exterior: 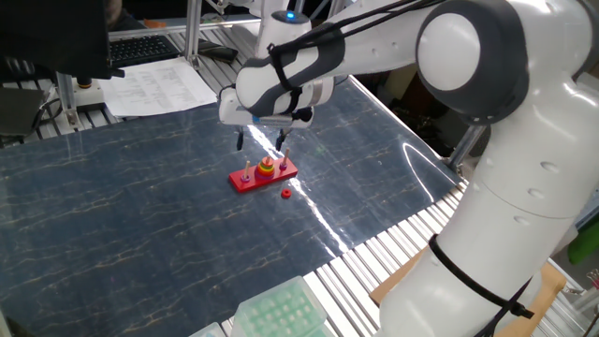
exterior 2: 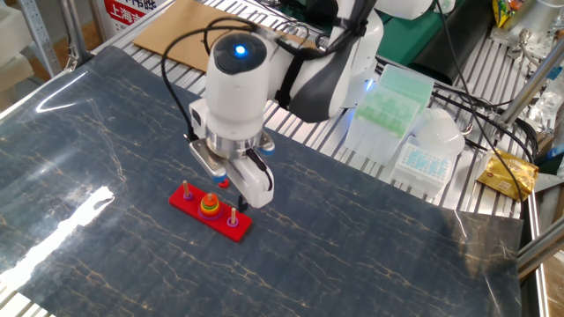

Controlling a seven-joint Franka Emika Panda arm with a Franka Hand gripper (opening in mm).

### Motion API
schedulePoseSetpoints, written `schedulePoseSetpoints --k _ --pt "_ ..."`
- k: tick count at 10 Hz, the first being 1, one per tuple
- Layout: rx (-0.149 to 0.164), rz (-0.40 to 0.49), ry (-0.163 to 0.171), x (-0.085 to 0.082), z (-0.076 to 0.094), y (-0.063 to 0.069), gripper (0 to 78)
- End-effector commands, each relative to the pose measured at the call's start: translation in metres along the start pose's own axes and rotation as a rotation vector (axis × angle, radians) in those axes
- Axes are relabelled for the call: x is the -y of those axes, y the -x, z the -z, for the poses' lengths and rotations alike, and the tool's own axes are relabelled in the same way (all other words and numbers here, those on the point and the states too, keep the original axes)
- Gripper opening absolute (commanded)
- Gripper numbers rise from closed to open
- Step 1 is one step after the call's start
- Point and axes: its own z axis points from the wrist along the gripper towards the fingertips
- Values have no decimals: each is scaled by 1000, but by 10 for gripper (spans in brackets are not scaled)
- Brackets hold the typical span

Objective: Take out one Hanoi block and throw it aside

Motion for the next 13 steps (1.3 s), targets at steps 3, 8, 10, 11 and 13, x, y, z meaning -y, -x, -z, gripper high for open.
schedulePoseSetpoints --k 3,8,10,11,13 --pt "-12 55 -4 19 9 4 774" --pt "-17 72 -2 21 8 5 774" --pt "-20 66 0 21 8 5 774" --pt "-18 60 1 21 9 6 774" --pt "-20 65 3 21 9 6 774"
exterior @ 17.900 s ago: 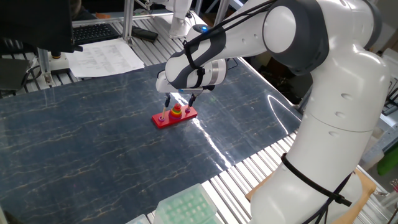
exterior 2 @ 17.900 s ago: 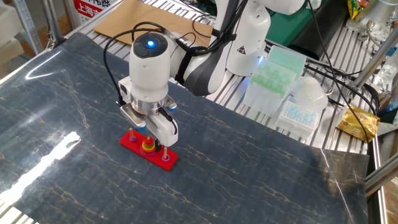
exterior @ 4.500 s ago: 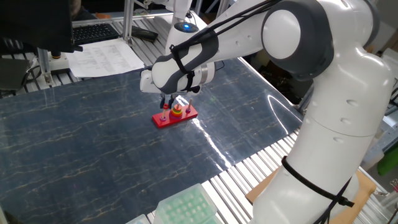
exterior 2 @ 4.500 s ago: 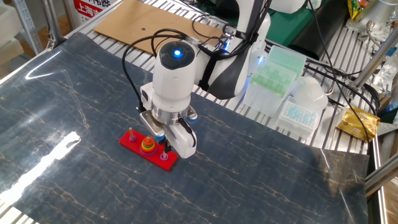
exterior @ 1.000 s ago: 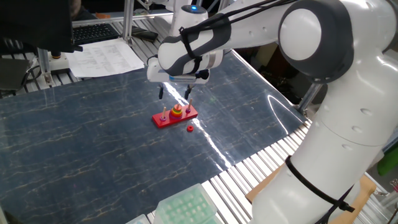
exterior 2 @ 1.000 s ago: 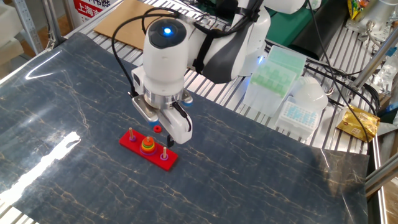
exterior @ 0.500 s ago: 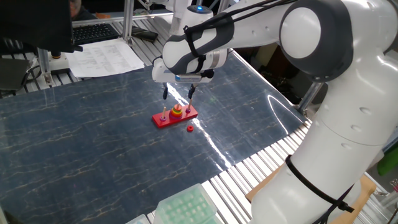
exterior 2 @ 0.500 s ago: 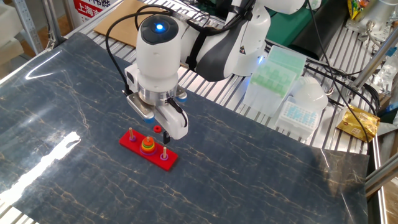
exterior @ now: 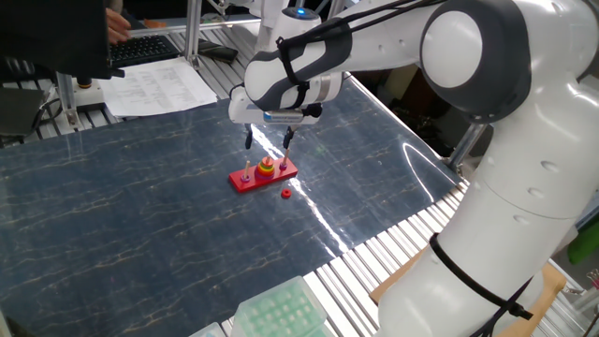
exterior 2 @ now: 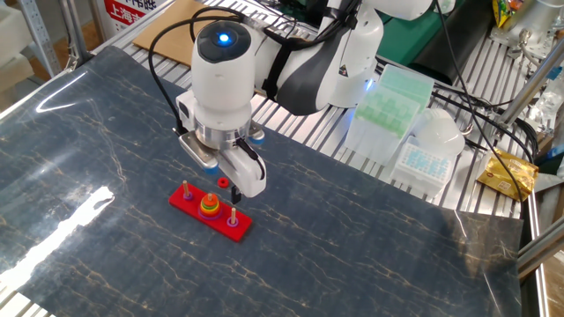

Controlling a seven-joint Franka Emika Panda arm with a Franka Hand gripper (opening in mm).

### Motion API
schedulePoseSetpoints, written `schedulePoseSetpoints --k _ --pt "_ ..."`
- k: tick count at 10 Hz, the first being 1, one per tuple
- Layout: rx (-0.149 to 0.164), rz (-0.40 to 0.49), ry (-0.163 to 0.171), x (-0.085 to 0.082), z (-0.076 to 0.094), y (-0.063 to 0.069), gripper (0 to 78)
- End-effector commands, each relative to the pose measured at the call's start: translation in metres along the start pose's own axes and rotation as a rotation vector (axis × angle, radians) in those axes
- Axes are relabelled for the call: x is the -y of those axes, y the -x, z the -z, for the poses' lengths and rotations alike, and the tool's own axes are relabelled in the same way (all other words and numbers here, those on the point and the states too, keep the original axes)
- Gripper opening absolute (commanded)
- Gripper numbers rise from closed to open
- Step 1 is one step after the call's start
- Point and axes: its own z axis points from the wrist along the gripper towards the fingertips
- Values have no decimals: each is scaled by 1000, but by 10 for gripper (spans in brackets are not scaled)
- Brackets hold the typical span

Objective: Take out one Hanoi block and throw it aside

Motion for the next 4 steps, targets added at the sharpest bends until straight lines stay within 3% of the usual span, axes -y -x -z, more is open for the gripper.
schedulePoseSetpoints --k 1,4 --pt "1 13 3 0 3 1 774" --pt "3 21 1 0 4 1 774"
